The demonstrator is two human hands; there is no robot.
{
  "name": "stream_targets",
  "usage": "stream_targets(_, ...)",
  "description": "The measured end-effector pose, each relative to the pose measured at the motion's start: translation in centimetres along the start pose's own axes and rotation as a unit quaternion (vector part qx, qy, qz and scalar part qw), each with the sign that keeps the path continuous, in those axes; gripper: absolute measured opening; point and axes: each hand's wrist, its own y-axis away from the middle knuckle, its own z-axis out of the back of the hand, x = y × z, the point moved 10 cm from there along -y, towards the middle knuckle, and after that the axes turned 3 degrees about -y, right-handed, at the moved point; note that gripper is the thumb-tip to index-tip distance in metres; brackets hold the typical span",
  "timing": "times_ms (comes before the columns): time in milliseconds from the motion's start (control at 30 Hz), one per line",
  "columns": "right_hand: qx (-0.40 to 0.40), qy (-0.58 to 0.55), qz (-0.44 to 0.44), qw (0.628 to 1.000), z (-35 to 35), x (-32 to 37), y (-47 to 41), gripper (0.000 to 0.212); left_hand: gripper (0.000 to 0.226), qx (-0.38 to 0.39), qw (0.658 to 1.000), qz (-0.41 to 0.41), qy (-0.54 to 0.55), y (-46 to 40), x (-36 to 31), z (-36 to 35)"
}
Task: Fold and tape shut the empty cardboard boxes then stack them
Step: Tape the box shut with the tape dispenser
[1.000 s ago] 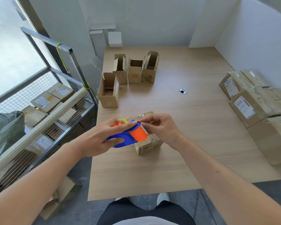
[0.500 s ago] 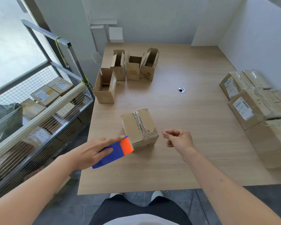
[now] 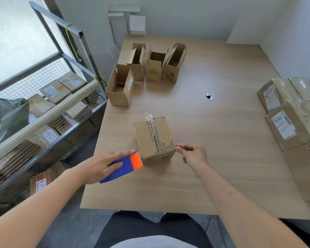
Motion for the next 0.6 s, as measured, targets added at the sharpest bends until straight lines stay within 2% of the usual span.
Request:
stream_targets(200, 0.086, 0.051, -0.007, 0.995, -0.7, -0.4, -1.2, 0.015, 0.055, -0.007, 1.0, 0.002, -0.011, -1.2, -0.5, -0.1)
stream_targets(300, 0.134, 0.075, -0.05, 0.987, -1.3, -1.2, -1.2, 0.053, 0.054, 0.0, 1.0, 0.006, -0.019, -1.5, -0.4, 0.1)
stream_targets(333, 0.136, 0.08, -0.046, 0.986, -1.3, -1.2, -1.2, 0.059, 0.053, 0.002, 1.0, 0.006, -0.02, -1.5, -0.4, 0.1)
stream_targets(367, 0.125, 0.087, -0.007, 0.988, -1.2, -0.5, -1.2, 0.058, 0.053, 0.005, 1.0, 0.007, -0.02, -1.5, -0.5, 0.1)
stream_targets(433, 0.071, 0.124, 0.15, 0.978, -0.8, 2.3, -1.2, 0.042, 0.054, 0.008, 1.0, 0.01, -0.02, -1.6, -0.6, 0.1)
stream_targets(467, 0.056, 0.152, 0.232, 0.959, -1.0, 3.7, -0.7, 0.037, 0.054, 0.008, 1.0, 0.011, -0.022, -1.7, -0.6, 0.2)
stream_targets(533, 0.079, 0.23, 0.343, 0.907, -2.9, 5.2, 0.2, 0.036, 0.054, 0.01, 1.0, 0.013, -0.025, -1.7, -0.6, 0.1)
stream_targets(600, 0.114, 0.305, 0.378, 0.867, -5.2, 5.4, 0.6, 0.038, 0.054, 0.014, 0.999, 0.016, -0.028, -1.6, -0.4, 0.1)
